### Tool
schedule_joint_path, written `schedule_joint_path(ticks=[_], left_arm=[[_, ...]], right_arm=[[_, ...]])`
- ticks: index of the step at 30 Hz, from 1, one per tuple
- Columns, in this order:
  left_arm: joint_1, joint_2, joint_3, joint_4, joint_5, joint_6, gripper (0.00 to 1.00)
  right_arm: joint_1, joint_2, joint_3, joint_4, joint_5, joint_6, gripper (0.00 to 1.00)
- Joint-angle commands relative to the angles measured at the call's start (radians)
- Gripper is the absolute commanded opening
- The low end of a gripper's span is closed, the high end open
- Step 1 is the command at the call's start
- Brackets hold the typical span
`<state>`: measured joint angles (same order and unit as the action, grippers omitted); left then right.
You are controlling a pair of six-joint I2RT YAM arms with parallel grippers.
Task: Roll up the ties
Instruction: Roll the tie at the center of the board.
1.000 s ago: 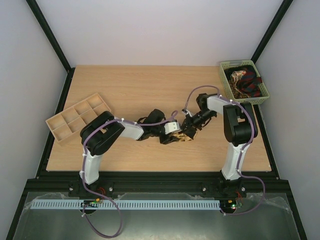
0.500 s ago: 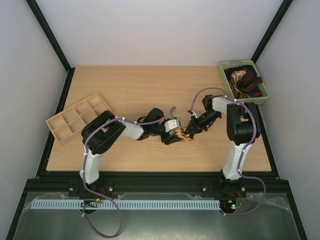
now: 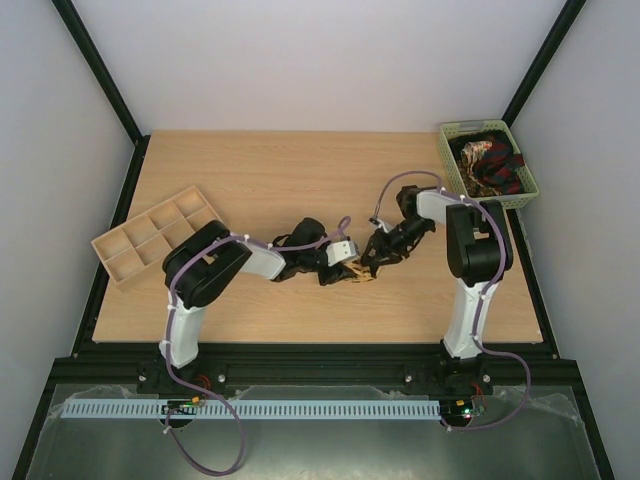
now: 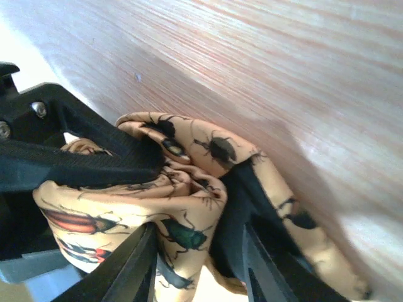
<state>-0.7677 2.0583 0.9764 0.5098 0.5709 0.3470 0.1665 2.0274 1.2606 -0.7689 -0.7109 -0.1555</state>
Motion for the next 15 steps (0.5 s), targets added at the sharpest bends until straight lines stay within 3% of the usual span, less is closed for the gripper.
schedule_joint_path(ticks=[1,8,15], left_arm=[[-0.004,-0.021,-0.055,-0.139,-0.042,0.046,0.32],[-0.004,-0.018,-0.048,-0.169,-0.064,0.053,0.34],[-0.007,-0.007,-0.032,-0.177,-0.065,0.053,0.38]], right_arm=[[-0.031,0.038,0.098,-0.116,0.072,-0.059,0.42],[-0.016,-0.012,0.121,-0.298,-0.082,-0.132,0.47],[0.066,0.016,0.086,-0.217,-0.067,-0.058,0.49]])
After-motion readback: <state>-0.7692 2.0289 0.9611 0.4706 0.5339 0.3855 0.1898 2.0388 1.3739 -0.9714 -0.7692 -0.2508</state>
